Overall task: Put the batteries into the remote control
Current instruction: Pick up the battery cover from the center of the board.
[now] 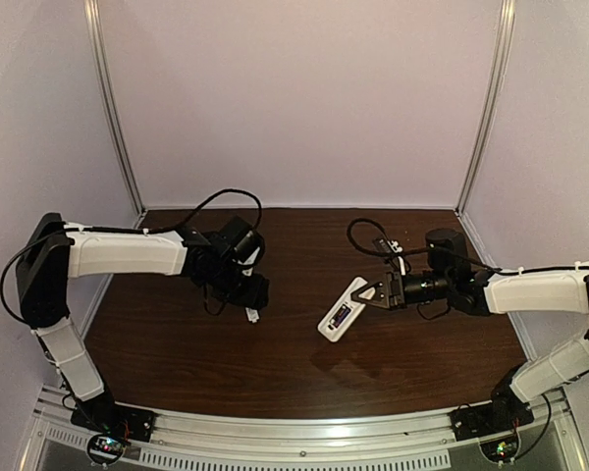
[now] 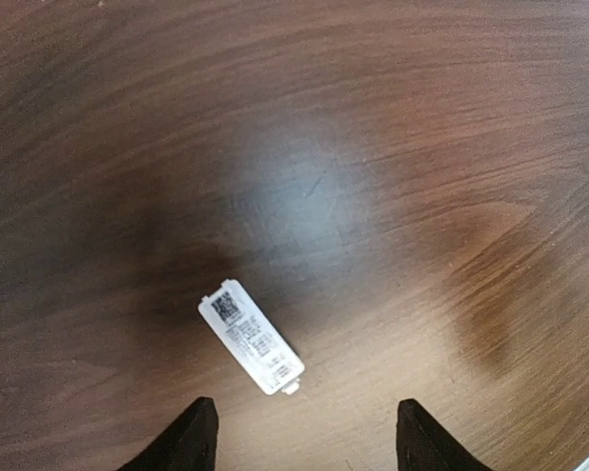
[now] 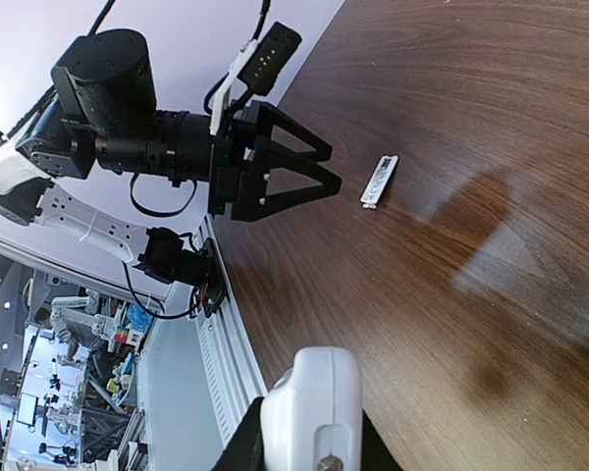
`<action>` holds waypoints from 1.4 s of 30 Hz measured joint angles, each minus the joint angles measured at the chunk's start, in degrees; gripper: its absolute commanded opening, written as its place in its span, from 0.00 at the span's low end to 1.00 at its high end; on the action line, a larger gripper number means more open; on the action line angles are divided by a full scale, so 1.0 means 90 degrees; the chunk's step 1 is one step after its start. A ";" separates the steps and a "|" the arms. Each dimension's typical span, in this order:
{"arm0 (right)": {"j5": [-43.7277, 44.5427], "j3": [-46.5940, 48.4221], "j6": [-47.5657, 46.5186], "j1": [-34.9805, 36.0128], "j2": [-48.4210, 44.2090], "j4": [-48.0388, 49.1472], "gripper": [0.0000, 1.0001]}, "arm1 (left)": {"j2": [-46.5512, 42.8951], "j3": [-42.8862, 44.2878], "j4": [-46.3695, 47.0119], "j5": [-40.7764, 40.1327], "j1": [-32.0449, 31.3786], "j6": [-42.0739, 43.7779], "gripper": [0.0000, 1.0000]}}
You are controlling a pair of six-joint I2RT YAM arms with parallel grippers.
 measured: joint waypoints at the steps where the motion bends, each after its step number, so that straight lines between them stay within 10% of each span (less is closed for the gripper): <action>1: 0.0000 0.0000 0.0000 -0.0005 0.0000 0.0000 0.00 | 0.0070 0.0000 -0.0007 -0.0024 -0.0049 -0.0155 0.61; 29: -0.0005 -0.0095 0.0017 -0.0039 -0.0005 0.0046 0.00 | 0.1195 0.0185 -0.0357 -0.0685 -0.0223 -0.1554 0.55; 42: -0.0005 -0.0126 0.0073 -0.0039 -0.0002 0.0129 0.00 | 0.1270 0.0265 -0.0291 -0.0644 -0.0015 -0.1387 0.35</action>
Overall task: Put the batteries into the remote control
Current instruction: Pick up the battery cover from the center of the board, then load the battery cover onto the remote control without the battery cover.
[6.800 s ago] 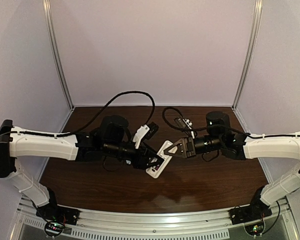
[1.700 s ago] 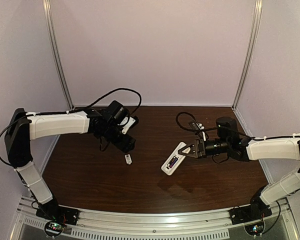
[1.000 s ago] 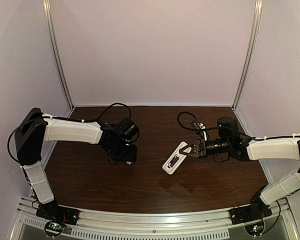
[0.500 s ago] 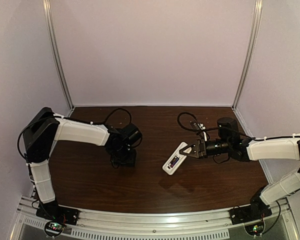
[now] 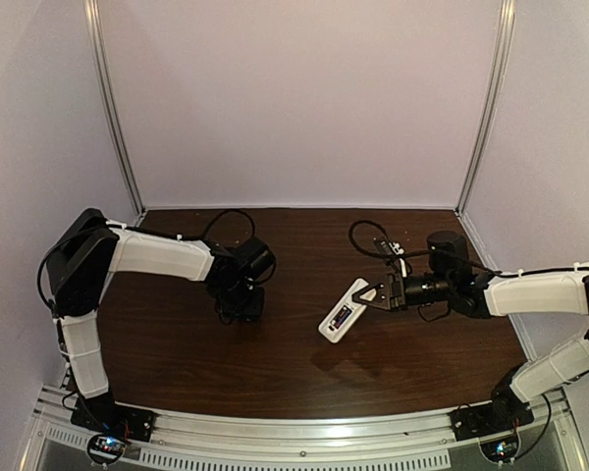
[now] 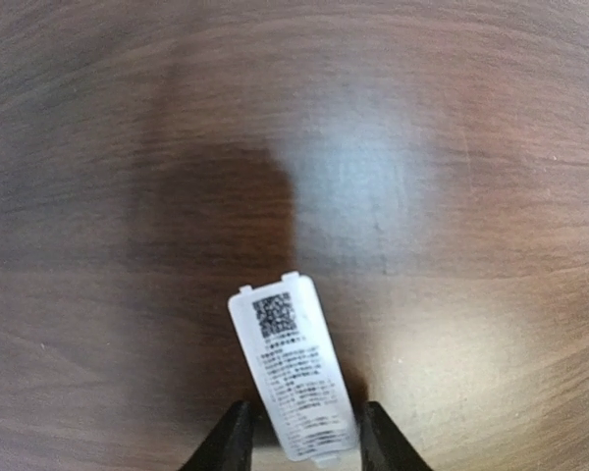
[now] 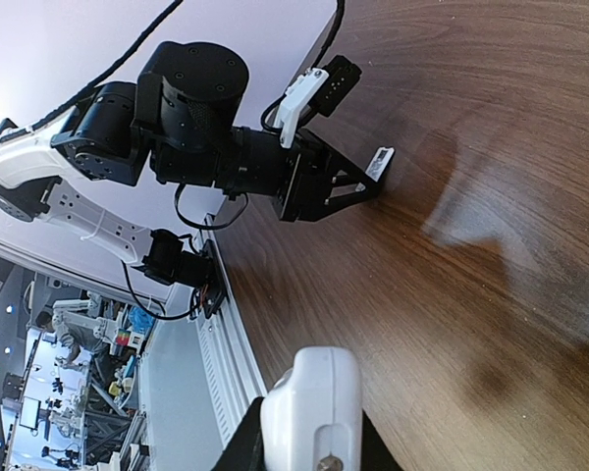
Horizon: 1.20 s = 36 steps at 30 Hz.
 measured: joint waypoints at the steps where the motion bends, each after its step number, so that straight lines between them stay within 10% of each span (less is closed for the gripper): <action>1: 0.0000 -0.0029 0.0053 0.0000 0.0000 0.0087 0.00 | 0.0000 -0.0002 0.0010 0.0010 0.0032 0.0027 0.33; 11: -0.0066 -0.0187 0.0352 -0.0017 0.0100 0.0510 0.00 | 0.0005 -0.0046 0.0233 0.0039 0.0299 0.0357 0.14; 36: 0.0335 -0.0828 0.2601 0.0204 0.0959 0.3327 0.00 | -0.2489 -0.0296 0.0272 0.1158 -0.1433 0.3728 0.18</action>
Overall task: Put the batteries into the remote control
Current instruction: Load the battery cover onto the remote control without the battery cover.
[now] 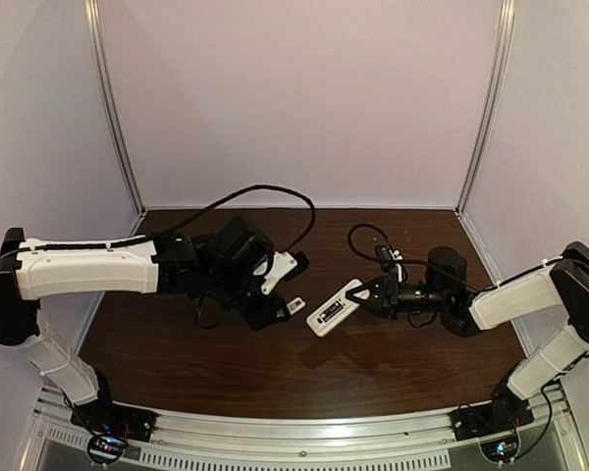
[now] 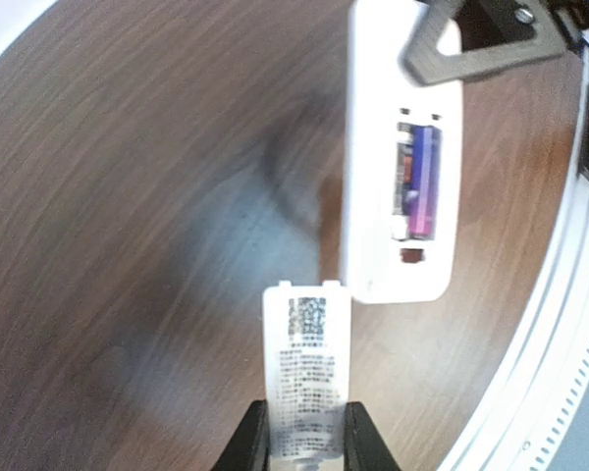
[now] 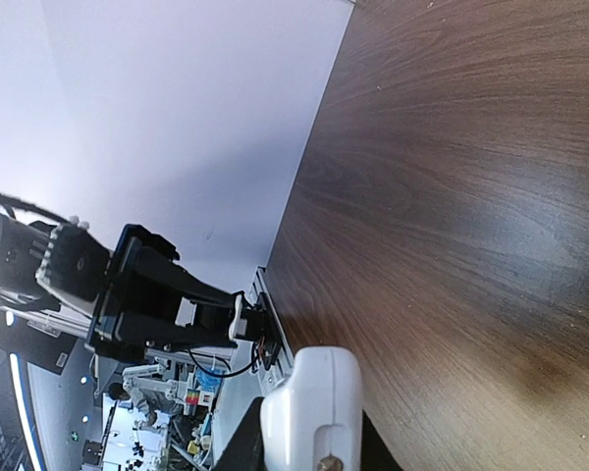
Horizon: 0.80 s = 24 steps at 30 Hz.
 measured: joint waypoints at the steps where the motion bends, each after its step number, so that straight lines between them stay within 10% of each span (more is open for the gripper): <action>1: 0.0022 0.0000 0.0024 0.0027 0.0000 0.0032 0.00 | 0.0056 0.0046 0.0000 0.0126 -0.0078 0.0056 0.18; 24: 0.0612 -0.0041 0.0170 0.0573 0.0022 0.0126 0.00 | 0.1151 0.1037 -0.0034 0.0675 -0.0437 0.0440 0.18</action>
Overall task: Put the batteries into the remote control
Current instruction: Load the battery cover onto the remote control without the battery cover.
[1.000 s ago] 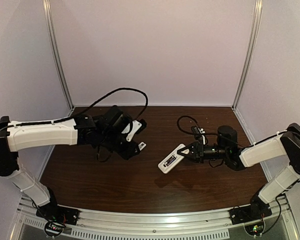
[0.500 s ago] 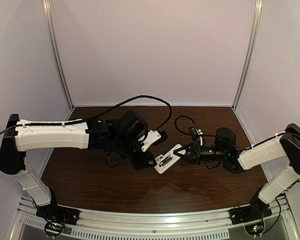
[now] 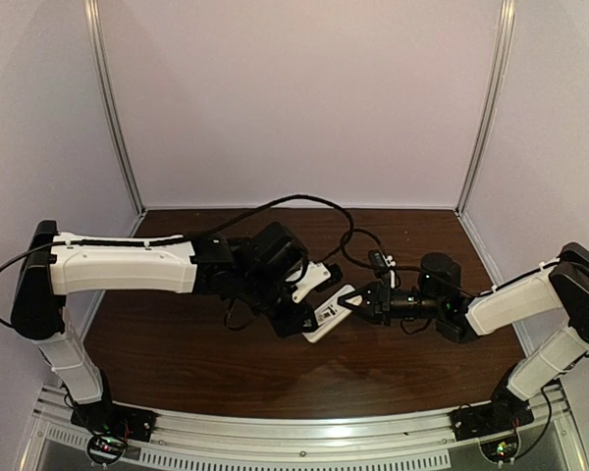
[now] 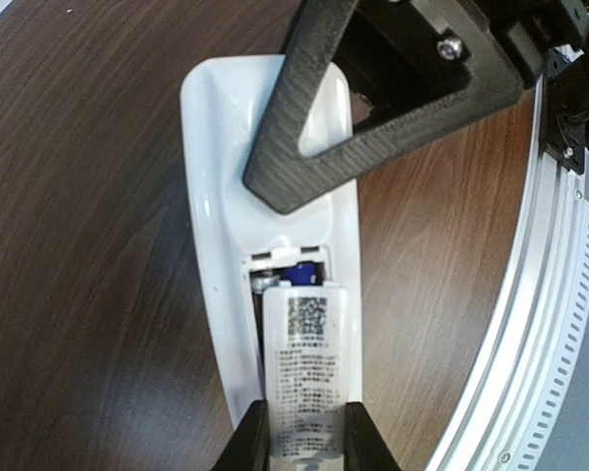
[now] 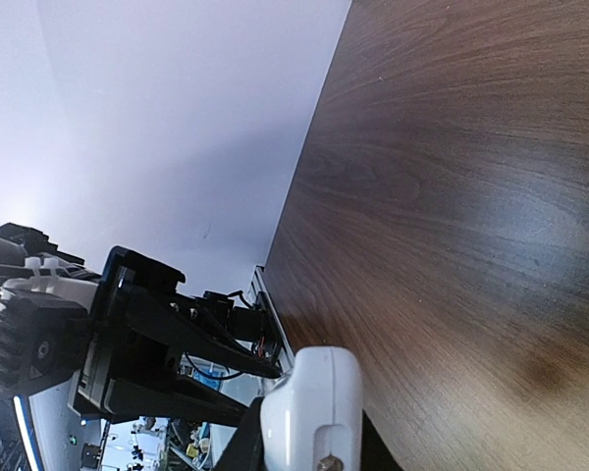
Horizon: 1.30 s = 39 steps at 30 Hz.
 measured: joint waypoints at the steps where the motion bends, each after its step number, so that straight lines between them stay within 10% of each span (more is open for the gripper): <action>1: 0.0010 0.0000 0.0000 0.0005 0.0000 0.0000 0.00 | 0.0024 0.0000 -0.0024 -0.0002 -0.0010 0.0002 0.18; 39: 0.0124 -0.0039 -0.0056 0.0090 0.0002 -0.0233 0.00 | 0.0231 0.0189 -0.0148 -0.0306 -0.0015 -0.0002 0.18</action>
